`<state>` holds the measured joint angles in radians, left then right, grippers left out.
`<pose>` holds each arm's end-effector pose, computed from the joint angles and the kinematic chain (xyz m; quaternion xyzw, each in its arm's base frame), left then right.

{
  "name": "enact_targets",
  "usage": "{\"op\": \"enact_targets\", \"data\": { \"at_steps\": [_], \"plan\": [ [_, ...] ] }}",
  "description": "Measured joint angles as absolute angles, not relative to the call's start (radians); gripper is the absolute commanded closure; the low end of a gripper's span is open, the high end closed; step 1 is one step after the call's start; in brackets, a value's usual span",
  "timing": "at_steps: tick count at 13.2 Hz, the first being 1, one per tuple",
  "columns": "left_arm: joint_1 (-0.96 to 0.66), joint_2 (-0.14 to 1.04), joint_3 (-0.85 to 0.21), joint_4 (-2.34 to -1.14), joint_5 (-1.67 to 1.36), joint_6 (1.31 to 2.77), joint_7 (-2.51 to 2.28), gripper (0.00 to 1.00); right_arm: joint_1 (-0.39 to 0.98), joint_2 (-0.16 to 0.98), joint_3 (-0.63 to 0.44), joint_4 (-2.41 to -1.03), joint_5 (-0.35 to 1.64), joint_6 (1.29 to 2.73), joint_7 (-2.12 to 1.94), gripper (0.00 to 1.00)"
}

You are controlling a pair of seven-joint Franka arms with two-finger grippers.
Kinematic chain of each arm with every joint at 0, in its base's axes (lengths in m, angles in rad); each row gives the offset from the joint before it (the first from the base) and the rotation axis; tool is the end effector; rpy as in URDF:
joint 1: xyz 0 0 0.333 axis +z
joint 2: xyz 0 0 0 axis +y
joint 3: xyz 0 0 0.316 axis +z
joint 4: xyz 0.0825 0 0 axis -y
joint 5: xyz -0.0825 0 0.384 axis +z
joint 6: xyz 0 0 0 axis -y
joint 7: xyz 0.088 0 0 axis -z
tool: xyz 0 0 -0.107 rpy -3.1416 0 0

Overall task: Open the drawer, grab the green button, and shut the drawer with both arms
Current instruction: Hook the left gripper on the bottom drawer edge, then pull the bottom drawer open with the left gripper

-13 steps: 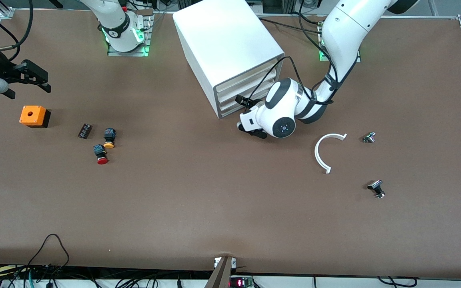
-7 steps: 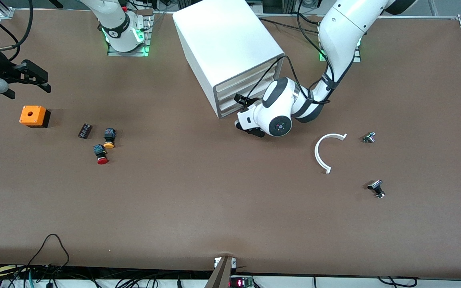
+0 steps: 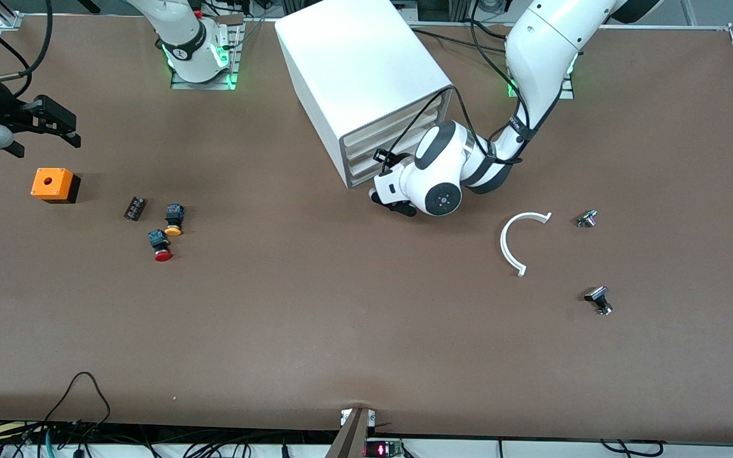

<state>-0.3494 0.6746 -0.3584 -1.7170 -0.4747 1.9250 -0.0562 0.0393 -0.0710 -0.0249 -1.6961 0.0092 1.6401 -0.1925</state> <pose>0.4668 -0.4198 0.2038 0.9128 -0.1635 -0.3112 0.2082 0.5373 0.0082 0.6099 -0.9946 -0.1030 -0.0079 0.0048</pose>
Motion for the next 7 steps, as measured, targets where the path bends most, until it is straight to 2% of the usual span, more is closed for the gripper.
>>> {"op": "enact_targets", "data": {
  "at_steps": [7],
  "plan": [
    [-0.340, 0.676, -0.355, -1.712, -0.477, 1.924, -0.052, 0.91, 0.039, -0.071, -0.025, -1.696, 0.009, 1.644, -0.193, 0.00]
  ]
}}
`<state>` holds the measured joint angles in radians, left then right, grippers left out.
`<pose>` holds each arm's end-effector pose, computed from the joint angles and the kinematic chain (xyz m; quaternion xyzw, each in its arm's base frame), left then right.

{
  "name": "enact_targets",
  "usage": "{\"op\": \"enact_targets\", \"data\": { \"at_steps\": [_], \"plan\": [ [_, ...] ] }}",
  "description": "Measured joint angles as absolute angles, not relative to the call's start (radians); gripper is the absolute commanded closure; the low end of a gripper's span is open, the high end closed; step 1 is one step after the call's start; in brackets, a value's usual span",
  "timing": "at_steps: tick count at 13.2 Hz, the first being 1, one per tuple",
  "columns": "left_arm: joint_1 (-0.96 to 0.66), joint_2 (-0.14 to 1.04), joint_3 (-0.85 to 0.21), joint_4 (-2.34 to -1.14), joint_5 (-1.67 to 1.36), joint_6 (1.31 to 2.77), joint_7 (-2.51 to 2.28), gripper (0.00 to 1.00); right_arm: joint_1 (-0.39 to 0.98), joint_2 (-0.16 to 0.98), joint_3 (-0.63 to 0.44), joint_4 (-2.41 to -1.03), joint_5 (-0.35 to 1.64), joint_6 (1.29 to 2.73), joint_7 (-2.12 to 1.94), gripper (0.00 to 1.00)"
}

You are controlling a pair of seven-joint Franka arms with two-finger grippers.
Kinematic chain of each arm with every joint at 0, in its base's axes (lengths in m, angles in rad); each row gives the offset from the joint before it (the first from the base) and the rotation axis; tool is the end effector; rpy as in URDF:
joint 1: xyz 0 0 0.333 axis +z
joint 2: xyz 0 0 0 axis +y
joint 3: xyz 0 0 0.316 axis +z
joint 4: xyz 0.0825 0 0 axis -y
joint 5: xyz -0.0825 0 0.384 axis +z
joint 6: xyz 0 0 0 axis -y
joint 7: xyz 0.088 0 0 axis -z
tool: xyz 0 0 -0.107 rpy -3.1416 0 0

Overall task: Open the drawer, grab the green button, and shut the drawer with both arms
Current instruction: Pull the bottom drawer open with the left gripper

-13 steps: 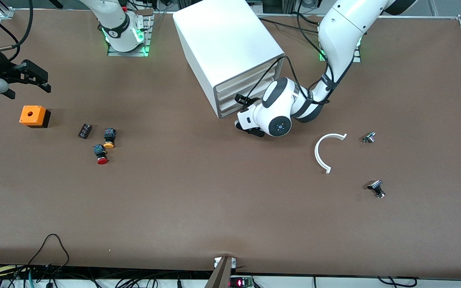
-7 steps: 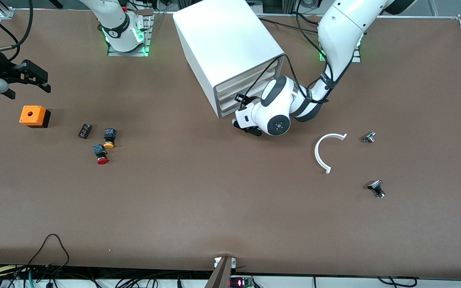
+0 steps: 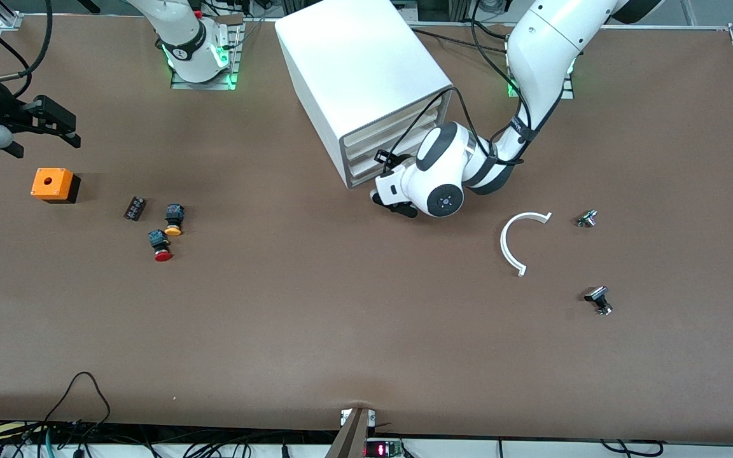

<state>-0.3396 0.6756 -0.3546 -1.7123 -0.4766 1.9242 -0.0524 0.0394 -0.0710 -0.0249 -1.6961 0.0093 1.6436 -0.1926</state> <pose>0.4735 -0.4142 0.2044 0.9138 -0.1588 -0.3083 0.2113 0.5377 0.0083 0.6102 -0.9946 -0.1031 -0.0097 0.0047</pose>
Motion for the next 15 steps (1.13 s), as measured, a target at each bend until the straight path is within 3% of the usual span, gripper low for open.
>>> {"op": "enact_targets", "data": {
  "at_steps": [15],
  "plan": [
    [-0.227, 0.694, -0.311, -1.654, -0.476, 1.917, -0.020, 0.91, 0.039, -0.071, -0.025, -1.696, 0.009, 1.651, -0.193, 0.00]
  ]
}}
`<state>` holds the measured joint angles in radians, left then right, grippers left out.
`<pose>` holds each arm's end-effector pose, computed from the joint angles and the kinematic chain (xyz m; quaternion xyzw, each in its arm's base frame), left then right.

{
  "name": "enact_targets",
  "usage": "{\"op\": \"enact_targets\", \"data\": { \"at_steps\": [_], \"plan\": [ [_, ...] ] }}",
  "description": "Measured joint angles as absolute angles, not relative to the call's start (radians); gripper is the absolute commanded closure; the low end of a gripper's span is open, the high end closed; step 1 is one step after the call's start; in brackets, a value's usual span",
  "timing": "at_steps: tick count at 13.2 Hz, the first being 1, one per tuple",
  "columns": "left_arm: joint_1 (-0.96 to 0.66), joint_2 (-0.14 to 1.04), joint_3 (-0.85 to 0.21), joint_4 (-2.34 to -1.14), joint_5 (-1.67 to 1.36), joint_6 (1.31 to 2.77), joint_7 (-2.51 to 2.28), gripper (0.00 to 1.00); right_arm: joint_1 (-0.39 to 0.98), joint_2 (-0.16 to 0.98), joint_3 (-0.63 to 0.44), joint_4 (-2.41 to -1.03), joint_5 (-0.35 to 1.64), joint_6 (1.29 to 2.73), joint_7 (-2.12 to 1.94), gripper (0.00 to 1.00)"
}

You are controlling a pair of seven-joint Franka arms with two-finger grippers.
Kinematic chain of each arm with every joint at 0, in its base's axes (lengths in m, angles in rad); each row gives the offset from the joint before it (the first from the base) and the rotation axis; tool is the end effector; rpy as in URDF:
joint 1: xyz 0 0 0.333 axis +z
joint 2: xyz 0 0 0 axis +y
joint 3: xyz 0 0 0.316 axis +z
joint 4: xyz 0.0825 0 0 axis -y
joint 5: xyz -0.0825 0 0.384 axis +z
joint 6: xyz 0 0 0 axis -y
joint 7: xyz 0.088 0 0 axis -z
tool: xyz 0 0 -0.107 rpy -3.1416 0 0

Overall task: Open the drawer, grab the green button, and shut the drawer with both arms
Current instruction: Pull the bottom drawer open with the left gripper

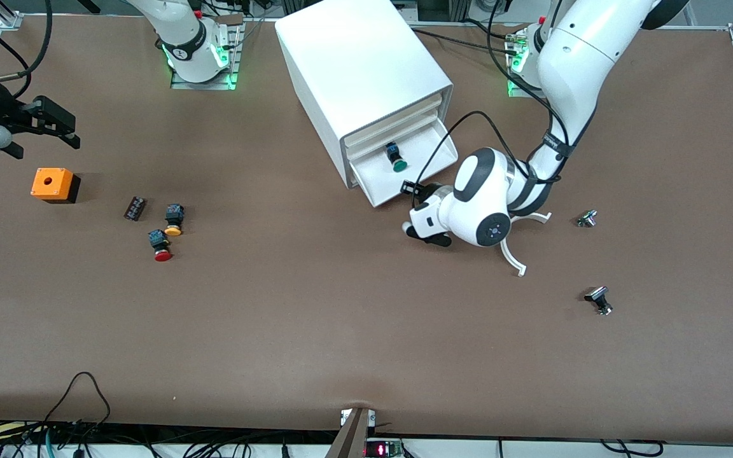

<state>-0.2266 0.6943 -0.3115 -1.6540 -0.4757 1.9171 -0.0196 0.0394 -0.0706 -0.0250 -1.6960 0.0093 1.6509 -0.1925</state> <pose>0.5458 -0.3416 0.2085 0.9270 -0.1061 -0.2725 0.2347 0.5386 0.0082 0.6107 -0.9946 -0.1030 -0.0132 0.0044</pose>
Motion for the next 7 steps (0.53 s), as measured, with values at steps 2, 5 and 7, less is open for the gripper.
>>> {"op": "enact_targets", "data": {
  "at_steps": [2, 5, 7],
  "plan": [
    [-0.219, 0.702, -0.301, -1.634, -0.471, 1.917, -0.019, 0.91, 0.039, -0.069, -0.025, -1.696, 0.009, 1.651, -0.192, 0.00],
    [-0.215, 0.707, -0.291, -1.619, -0.471, 1.916, -0.017, 0.91, 0.039, -0.064, -0.025, -1.696, 0.009, 1.651, -0.188, 0.00],
    [-0.215, 0.711, -0.285, -1.613, -0.470, 1.916, -0.017, 0.90, 0.039, -0.052, -0.026, -1.696, 0.009, 1.662, -0.187, 0.00]
  ]
}}
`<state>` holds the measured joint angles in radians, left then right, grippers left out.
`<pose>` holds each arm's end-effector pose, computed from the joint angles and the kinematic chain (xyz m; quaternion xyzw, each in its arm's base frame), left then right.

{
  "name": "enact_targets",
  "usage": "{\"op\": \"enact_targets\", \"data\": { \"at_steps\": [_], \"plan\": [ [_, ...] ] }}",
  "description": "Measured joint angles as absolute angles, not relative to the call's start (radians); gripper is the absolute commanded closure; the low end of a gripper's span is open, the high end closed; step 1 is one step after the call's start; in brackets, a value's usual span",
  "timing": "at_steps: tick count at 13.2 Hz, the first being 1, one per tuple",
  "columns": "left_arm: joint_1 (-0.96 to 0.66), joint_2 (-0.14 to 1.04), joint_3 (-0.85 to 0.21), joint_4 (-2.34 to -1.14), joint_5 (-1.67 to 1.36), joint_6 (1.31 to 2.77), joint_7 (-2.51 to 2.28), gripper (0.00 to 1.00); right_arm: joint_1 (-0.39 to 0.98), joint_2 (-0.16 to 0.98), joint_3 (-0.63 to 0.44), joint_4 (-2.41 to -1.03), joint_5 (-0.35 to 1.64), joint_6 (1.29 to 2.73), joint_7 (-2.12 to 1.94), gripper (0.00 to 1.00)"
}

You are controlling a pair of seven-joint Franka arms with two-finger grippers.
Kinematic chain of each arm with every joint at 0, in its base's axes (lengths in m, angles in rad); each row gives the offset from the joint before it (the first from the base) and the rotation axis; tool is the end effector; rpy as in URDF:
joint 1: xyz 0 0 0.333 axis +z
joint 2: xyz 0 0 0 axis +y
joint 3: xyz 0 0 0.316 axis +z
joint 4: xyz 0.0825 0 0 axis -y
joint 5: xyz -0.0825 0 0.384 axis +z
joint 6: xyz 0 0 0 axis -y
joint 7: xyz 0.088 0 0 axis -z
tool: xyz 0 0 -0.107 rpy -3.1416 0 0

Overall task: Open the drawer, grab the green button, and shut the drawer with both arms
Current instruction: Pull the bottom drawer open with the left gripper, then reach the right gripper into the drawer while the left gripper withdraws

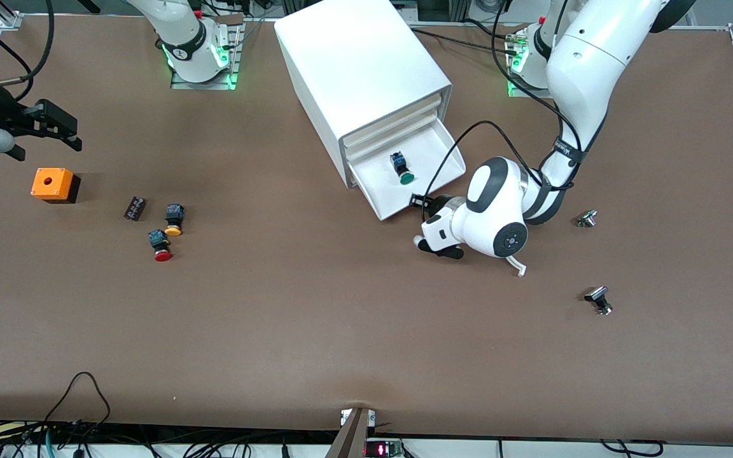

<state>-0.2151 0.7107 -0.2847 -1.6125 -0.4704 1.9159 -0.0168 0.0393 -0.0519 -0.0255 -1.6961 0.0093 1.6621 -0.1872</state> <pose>0.5683 -0.3242 0.2103 0.9328 -0.0931 -0.2563 0.2357 0.5449 0.0081 0.6016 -0.9949 -0.1000 -0.0094 0.0045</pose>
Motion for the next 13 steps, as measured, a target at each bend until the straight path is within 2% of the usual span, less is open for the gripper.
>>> {"op": "enact_targets", "data": {
  "at_steps": [4, 5, 7, 8, 9, 11, 13],
  "plan": [
    [-0.215, 0.727, -0.282, -1.584, -0.470, 1.915, -0.015, 0.87, 0.039, -0.009, -0.026, -1.692, 0.009, 1.699, -0.187, 0.00],
    [-0.215, 0.732, -0.281, -1.576, -0.470, 1.913, -0.014, 0.83, 0.039, -0.008, -0.026, -1.691, 0.009, 1.696, -0.187, 0.00],
    [-0.215, 0.737, -0.280, -1.568, -0.470, 1.910, -0.013, 0.56, 0.040, -0.007, -0.022, -1.689, 0.009, 1.648, -0.188, 0.00],
    [-0.215, 0.739, -0.280, -1.566, -0.470, 1.910, -0.012, 0.35, 0.041, -0.006, -0.019, -1.689, 0.009, 1.619, -0.188, 0.00],
    [-0.215, 0.741, -0.280, -1.564, -0.470, 1.918, -0.022, 0.20, 0.042, -0.004, -0.015, -1.689, 0.009, 1.605, -0.188, 0.00],
    [-0.214, 0.749, -0.276, -1.548, -0.470, 1.939, -0.055, 0.02, 0.056, 0.006, -0.006, -1.689, 0.010, 1.592, -0.189, 0.00],
    [-0.214, 0.752, -0.266, -1.532, -0.470, 1.941, -0.090, 0.01, 0.085, 0.015, 0.000, -1.688, 0.010, 1.592, -0.189, 0.00]
  ]
}}
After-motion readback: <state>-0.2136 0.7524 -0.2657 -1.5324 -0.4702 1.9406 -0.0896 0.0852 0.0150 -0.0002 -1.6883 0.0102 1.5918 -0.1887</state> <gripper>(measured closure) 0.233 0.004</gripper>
